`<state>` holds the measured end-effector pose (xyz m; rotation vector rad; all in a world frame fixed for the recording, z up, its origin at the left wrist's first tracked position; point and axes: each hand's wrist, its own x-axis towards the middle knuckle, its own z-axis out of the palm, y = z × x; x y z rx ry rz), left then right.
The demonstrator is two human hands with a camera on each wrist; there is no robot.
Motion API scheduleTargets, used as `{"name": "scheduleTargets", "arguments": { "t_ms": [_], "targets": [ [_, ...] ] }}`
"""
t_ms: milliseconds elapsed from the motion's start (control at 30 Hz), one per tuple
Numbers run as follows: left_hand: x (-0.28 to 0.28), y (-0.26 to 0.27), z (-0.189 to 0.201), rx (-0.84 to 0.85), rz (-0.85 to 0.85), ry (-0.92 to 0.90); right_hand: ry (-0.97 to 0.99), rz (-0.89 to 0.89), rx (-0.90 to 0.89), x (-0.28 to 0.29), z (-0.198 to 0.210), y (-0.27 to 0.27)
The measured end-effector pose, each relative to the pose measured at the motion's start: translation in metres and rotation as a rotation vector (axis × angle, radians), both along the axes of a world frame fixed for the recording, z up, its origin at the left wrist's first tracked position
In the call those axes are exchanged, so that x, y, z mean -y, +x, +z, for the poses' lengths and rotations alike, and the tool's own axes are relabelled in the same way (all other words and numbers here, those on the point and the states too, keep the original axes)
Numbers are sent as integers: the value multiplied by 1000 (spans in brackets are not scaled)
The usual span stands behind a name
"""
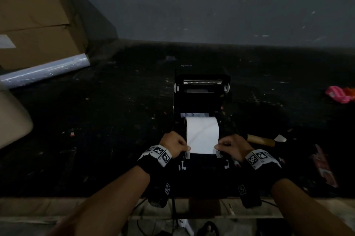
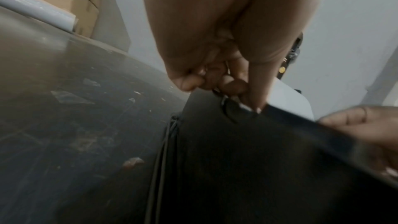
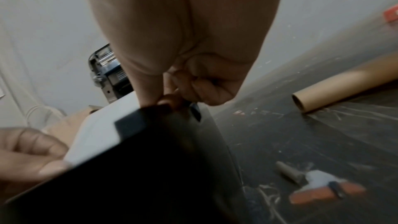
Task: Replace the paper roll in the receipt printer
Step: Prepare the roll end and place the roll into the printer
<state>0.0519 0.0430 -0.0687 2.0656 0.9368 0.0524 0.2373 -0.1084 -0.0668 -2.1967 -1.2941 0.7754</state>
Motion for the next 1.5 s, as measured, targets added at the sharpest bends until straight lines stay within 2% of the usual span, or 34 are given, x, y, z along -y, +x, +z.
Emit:
{"name": "scheduleTargets", "arguments": {
  "t_ms": [100, 267, 533, 667, 800, 967, 1100, 1266, 1500],
  "targets": [
    [2, 1, -2, -24, 2, 45, -34, 29, 42, -2, 3, -2],
    [-4, 2, 3, -73, -29, -22, -81, 39, 23, -7, 5, 0],
    [-7, 3, 3, -64, -26, -104, -148, 76, -31, -12, 7, 7],
    [-9, 8, 5, -108, -55, -106, -95, 41, -1, -9, 2, 6],
    [-11, 8, 3, -73, -21, -171, -130, 56, 12, -9, 5, 3],
    [-10, 9, 5, -114, -59, -84, -172, 43, -22, -13, 14, 4],
    [-17, 11, 7, -158, -99, -107, -149, 11, -57, -12, 12, 2],
    [-22, 14, 10, -174, -82, -173, -212, 54, 27, -15, 13, -1],
    [-20, 13, 3, -175, -116, -117, -172, -6, -40, -12, 12, 3]
  ]
}}
